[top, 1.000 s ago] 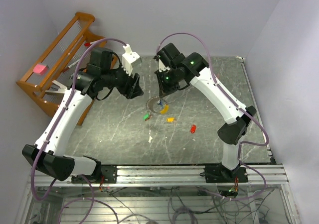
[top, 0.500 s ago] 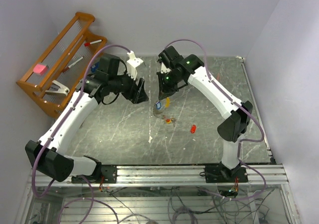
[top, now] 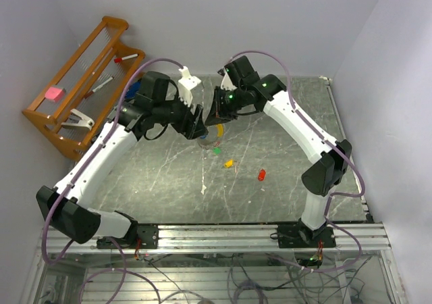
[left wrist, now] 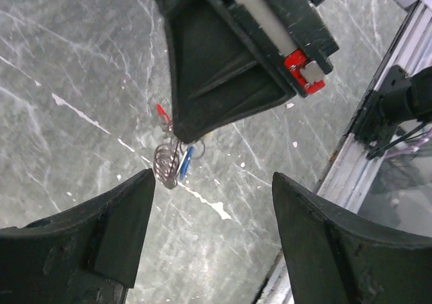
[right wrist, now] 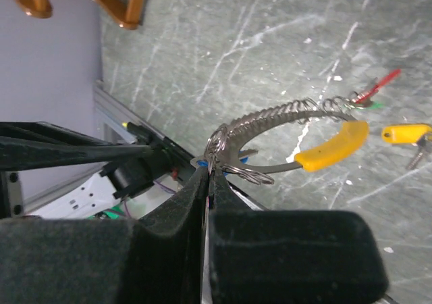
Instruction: Put the keys on the keyring
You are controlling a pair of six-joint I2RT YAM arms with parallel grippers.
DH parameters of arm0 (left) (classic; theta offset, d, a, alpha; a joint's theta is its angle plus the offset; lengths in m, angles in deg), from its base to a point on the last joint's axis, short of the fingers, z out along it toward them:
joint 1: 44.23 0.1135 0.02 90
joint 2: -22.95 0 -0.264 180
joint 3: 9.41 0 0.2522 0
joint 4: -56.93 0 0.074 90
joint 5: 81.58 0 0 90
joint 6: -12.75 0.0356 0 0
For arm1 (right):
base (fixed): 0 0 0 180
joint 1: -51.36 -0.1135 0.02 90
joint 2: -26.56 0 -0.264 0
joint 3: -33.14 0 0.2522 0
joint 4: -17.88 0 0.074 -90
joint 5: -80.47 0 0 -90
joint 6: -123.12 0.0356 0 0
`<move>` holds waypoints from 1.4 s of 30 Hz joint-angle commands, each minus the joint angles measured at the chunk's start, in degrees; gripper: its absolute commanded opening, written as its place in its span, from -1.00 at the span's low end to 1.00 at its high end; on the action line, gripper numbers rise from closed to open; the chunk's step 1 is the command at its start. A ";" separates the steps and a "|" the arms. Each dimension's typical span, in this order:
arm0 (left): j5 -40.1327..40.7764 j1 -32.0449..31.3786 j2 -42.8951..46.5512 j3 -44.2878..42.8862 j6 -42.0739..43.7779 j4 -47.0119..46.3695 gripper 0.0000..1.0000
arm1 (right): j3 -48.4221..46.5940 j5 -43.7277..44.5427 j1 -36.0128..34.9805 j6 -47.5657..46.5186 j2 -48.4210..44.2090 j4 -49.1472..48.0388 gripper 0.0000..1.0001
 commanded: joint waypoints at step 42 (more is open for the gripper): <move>8.72 -1.91 3.07 3.62 11.03 -5.19 0.44 | -10.91 -17.81 0.56 -3.06 1.09 7.38 -1.00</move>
